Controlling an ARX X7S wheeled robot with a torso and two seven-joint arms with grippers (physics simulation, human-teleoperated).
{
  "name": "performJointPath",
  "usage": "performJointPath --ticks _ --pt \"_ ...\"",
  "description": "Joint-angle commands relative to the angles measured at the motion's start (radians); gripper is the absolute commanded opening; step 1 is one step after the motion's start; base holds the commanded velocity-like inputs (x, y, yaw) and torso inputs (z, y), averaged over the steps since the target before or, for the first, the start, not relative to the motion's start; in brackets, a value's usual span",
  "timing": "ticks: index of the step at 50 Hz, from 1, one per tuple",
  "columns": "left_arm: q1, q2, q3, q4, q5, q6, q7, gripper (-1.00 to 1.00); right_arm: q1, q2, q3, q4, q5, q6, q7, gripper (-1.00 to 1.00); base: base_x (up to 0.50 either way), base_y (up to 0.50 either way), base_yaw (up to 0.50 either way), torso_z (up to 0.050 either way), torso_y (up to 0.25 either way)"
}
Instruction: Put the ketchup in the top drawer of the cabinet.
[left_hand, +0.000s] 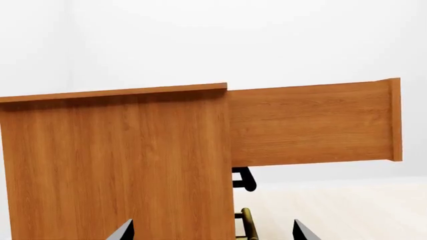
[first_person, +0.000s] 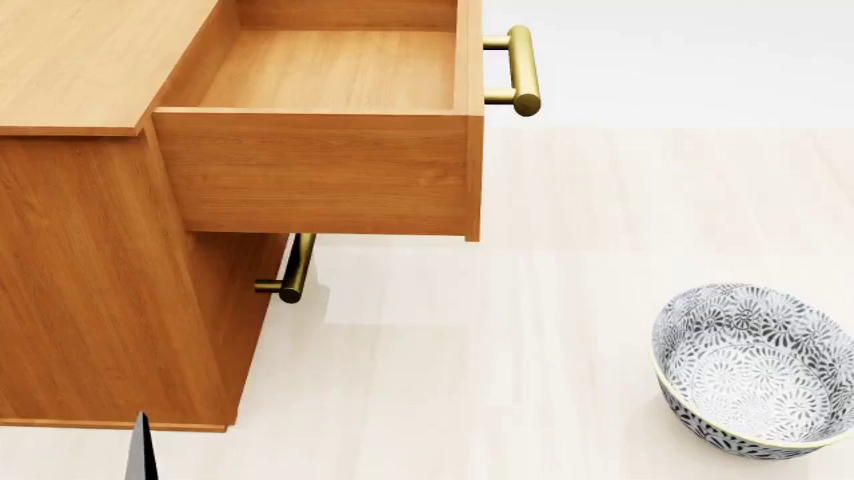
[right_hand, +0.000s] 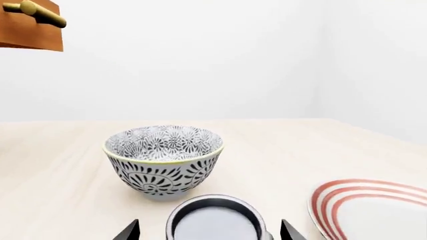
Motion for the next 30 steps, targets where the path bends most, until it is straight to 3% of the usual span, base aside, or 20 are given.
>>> performJointPath --ticks 1,30 --pt "-0.003 -0.006 0.005 -0.003 -0.005 0.001 -0.007 1.0 0.021 -0.005 -0.005 0.053 0.0 -0.019 -0.009 1.0 0.0 0.0 0.0 0.0 0.0" --pt "-0.008 -0.019 0.016 -0.004 -0.017 0.003 -0.022 1.0 0.043 -0.014 -0.012 0.097 0.009 -0.042 -0.015 1.0 0.0 0.0 0.0 0.0 0.0"
